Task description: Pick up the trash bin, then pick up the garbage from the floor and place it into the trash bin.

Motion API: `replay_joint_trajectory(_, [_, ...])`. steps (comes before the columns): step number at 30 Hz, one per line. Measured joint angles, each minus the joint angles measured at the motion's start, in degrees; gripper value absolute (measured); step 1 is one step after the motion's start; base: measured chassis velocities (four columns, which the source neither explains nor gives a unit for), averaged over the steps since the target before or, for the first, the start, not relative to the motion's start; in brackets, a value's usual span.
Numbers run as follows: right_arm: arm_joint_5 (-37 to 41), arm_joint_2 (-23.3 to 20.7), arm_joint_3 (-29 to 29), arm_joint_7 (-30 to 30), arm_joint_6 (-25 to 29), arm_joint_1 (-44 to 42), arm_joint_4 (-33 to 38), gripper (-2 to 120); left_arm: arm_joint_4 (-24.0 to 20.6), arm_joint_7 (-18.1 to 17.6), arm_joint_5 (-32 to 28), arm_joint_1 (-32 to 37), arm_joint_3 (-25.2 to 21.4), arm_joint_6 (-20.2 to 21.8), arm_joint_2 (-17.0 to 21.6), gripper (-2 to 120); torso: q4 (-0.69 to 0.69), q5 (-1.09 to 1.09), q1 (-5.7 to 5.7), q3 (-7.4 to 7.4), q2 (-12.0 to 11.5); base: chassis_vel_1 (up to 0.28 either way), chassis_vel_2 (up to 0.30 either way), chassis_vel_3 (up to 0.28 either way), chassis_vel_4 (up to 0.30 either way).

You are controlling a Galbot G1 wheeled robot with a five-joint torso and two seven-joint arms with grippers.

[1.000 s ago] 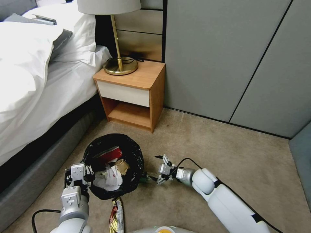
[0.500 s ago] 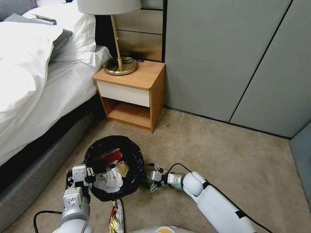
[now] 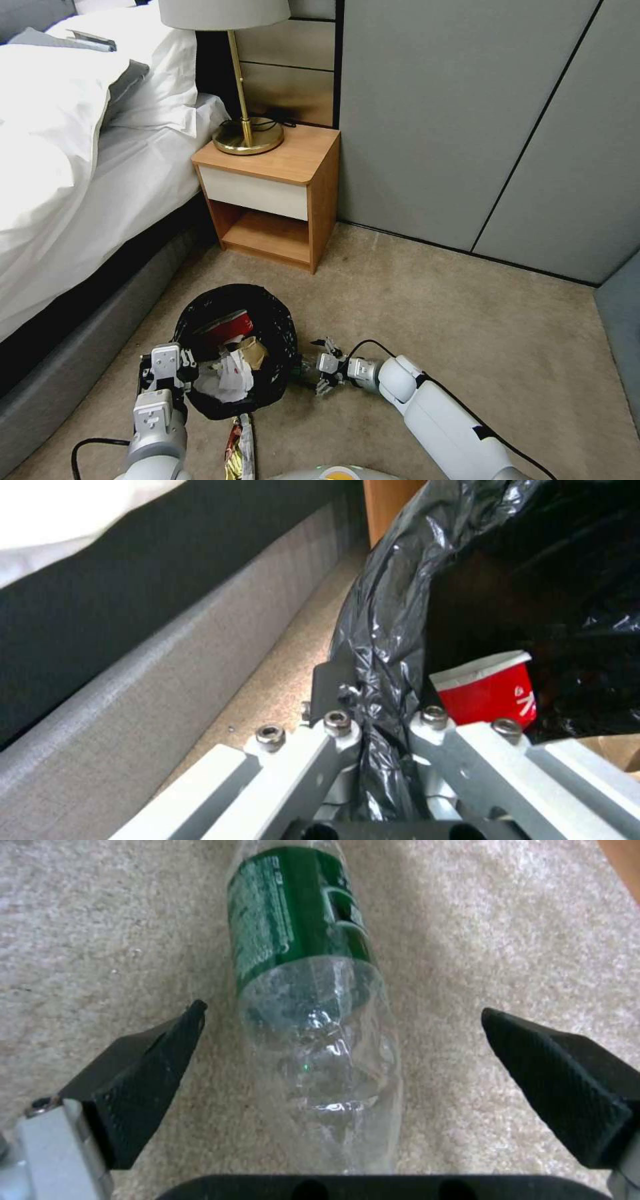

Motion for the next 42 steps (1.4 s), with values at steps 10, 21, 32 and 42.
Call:
replay_joint_trajectory(10, [-0.08, 1.65, 0.72, -0.10, 1.97, 0.78, -4.01, 66, 0.23, 0.00, 0.61, 0.07, 0.34, -0.03, -0.29, 1, 0.00, 0.00, 0.00, 0.00, 0.00, 0.000, 0.000, 0.000, 0.000])
replay_joint_trajectory(21, [0.83, 2.23, 0.55, 0.16, 2.15, 0.64, -3.91, 29, 0.28, 0.00, 0.73, 0.21, 0.37, -0.13, -0.28, 1, 0.00, 0.00, 0.00, 0.00, 0.00, 0.000, 0.000, 0.000, 0.000])
replay_joint_trajectory(32, [5.81, 0.98, 1.69, 1.75, 1.53, -1.95, 0.37, 20, 0.25, 0.00, 0.71, -0.30, 0.83, -0.14, -0.20, 1, 0.00, 0.00, 0.00, 0.00, 0.00, 0.000, 0.000, 0.000, 0.000])
replay_joint_trajectory(42, [17.19, -1.97, 5.43, 8.34, -0.37, -7.12, 17.12, 20, 0.25, 0.06, 0.68, -0.63, 1.05, -0.09, 0.06, 1, 0.00, 0.00, 0.00, 0.00, 0.00, 0.000, 0.000, 0.000, 0.000])
